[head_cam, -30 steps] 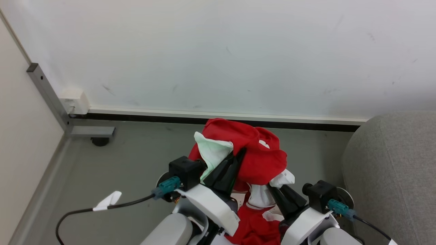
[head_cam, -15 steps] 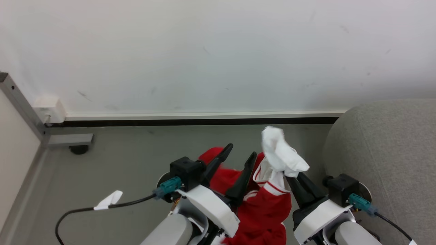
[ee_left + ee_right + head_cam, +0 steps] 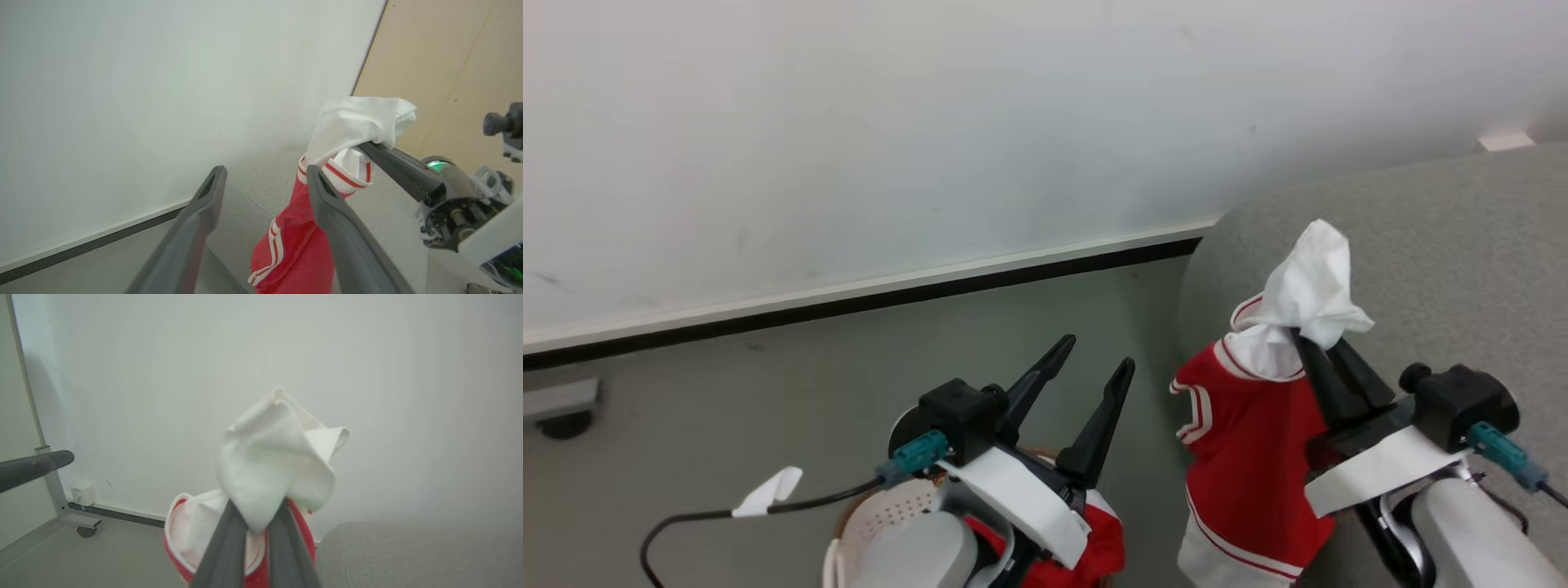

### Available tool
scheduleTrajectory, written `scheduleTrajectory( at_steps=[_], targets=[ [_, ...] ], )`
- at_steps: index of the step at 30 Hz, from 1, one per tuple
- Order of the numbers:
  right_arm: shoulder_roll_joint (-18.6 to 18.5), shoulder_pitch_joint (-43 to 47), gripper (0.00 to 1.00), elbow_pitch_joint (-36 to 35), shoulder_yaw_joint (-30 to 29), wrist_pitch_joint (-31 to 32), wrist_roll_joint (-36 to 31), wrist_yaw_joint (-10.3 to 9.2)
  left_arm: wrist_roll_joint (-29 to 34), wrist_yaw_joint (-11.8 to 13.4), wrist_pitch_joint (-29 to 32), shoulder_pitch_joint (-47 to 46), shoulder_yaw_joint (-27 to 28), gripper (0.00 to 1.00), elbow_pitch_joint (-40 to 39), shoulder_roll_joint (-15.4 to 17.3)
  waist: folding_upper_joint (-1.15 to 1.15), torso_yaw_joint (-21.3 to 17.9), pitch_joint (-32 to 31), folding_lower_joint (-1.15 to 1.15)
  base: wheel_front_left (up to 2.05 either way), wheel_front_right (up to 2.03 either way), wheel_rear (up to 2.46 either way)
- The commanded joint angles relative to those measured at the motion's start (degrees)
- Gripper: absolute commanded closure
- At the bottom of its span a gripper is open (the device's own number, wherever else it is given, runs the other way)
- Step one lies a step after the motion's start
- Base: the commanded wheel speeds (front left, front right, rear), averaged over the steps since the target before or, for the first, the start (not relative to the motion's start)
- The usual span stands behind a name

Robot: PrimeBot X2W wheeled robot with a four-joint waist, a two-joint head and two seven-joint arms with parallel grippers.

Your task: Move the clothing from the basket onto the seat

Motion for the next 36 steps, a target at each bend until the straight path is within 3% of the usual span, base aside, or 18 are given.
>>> scheduleTrajectory(
  at_steps=[1, 9, 18, 28, 36],
  targets=[
    [-1.0, -0.6, 1.00, -1.1, -1.0, 0.0, -0.8, -0.12, 0.7, -0.4, -0.4, -0.5, -0.2, 0.00, -0.2, 0.5, 0.00, -3.7, 1.0, 0.00, 0.00, 0.00, 0.00],
    [-3.9, 0.8, 1.00, -7.1, -7.6, 0.0, -2.5, -0.12, 1.9, -0.3, -1.3, -1.2, -0.9, 0.00, 0.5, 1.2, 0.00, -11.4, 2.6, 0.00, 0.00, 0.00, 0.00],
    [-2.9, 4.3, 1.00, -11.4, -11.8, 0.0, -3.1, -0.12, 2.9, -0.2, -1.4, -2.1, -1.9, 0.00, 1.3, 1.4, 0.00, -16.9, 3.7, 0.00, 0.00, 0.00, 0.00],
    [-2.4, 6.5, 1.00, -12.5, -12.9, 0.0, -2.9, -0.12, 3.5, -0.6, -0.9, -3.1, -3.5, 0.00, 1.9, 1.7, 0.00, -17.7, 4.7, 0.00, 0.00, 0.00, 0.00],
    [-3.9, 2.3, 1.00, -11.2, -12.4, 0.0, -1.0, -0.12, 4.0, -0.4, 0.0, -4.1, -4.3, 0.00, 1.1, 2.2, 0.00, -15.8, 7.9, 0.00, 0.00, 0.00, 0.00]
  ],
)
